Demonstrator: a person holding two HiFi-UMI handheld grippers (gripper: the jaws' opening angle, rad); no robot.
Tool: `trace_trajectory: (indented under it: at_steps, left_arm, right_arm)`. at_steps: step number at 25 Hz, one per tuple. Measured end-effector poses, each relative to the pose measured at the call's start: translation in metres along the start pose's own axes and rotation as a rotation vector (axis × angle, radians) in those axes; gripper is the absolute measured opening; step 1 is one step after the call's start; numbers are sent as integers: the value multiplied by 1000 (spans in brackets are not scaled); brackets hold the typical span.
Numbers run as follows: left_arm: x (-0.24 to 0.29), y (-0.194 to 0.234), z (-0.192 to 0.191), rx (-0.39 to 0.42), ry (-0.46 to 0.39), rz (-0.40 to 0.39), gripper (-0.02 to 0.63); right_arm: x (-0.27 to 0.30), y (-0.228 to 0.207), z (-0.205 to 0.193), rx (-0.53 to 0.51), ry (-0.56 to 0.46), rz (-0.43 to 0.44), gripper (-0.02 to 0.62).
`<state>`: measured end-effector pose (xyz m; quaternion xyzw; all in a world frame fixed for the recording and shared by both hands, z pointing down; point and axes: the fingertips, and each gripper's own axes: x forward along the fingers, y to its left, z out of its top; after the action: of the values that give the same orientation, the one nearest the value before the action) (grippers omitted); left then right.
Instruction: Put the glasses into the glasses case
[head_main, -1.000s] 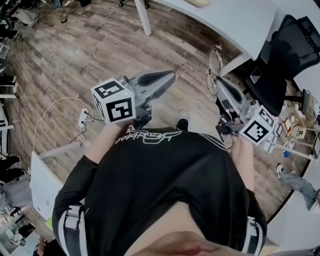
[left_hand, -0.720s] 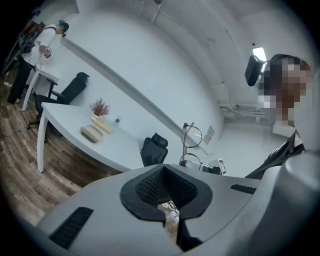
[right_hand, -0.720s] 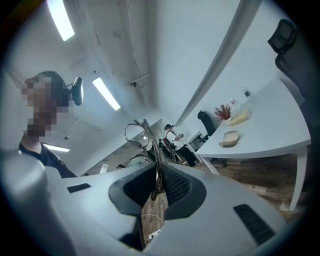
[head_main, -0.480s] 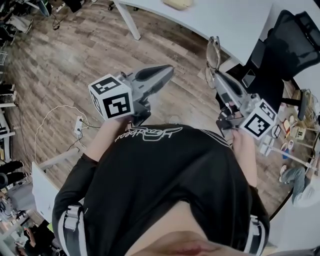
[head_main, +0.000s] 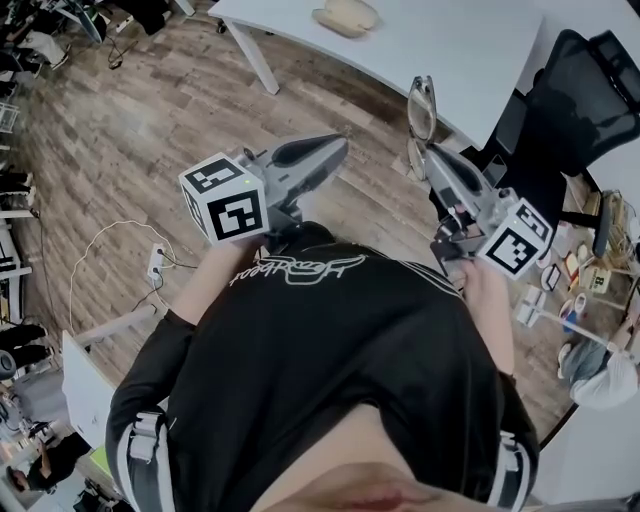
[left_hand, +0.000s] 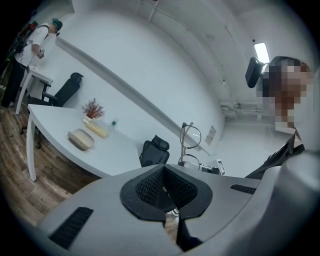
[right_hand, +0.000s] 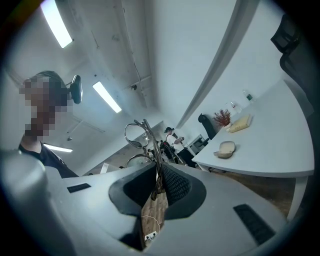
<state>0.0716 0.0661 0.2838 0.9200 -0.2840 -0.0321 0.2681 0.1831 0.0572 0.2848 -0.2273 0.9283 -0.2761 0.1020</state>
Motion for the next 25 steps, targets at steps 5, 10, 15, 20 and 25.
trace_trajectory:
  at_steps: [5,10,15,20,25]
  left_arm:
    - [3,16,5,-10,-4,21,6]
    - [16,39,11,-10,2,10,6]
    - [32,74,26,-23,11,-4,6]
    - [45,114,50,-34,20,-19,6]
    - [59,158,82,-49,32,-36,6]
  right_arm:
    - [12,-12,5,7,8,4,32]
    - [31,-33,8,-8,25,-6,32]
    - [58,-61,16,-1,30,-17,32]
    - [90,-90,31,11,31,-36,32]
    - [126,-117,53,14,29,-70,32]
